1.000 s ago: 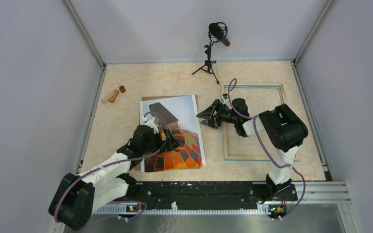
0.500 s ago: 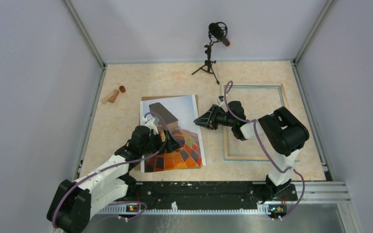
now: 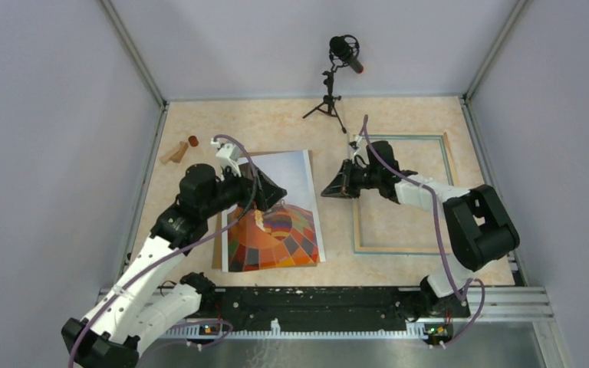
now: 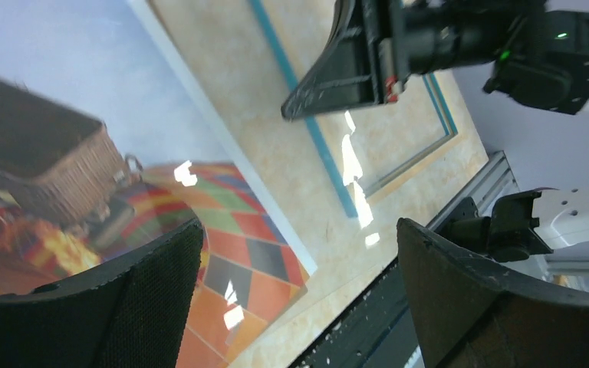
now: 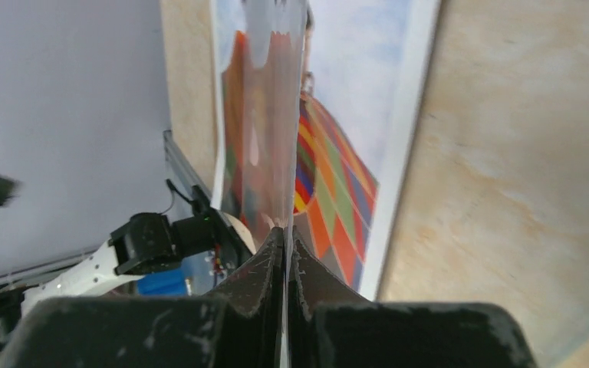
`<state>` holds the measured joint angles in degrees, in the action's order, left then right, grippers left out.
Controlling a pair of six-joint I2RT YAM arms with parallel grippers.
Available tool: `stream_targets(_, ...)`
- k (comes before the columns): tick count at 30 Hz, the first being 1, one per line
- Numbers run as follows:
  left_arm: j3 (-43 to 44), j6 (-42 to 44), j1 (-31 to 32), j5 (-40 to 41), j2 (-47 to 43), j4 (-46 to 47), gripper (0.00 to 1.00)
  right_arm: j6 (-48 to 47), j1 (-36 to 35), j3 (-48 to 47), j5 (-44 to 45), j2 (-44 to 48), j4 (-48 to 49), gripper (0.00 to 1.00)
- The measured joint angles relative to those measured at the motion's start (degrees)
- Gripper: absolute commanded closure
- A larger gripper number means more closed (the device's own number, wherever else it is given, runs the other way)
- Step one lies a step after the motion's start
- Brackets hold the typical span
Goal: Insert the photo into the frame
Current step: Pick up the photo frame item at the center of the board.
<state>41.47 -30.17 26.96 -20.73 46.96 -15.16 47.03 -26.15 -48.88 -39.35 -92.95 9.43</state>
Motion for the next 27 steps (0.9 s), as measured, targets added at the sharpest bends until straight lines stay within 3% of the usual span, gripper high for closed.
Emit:
stream_targets(7,10.45,6.58,1.22,2.58,-1.55,-2.82,0.02,-9.35,6.56,-0.33,1.31,5.64,-18.36,1.00)
stream_targets(16,11.15,10.29,7.45,5.49,-1.88,-3.06,0.02,-23.12,18.01,-2.71,0.17,13.20,-31.67,1.00)
stream_targets(27,10.32,16.13,17.29,14.80,-1.55,-2.12,0.02,-41.46,35.54,-9.01,-4.63,6.86,-44.00,1.00)
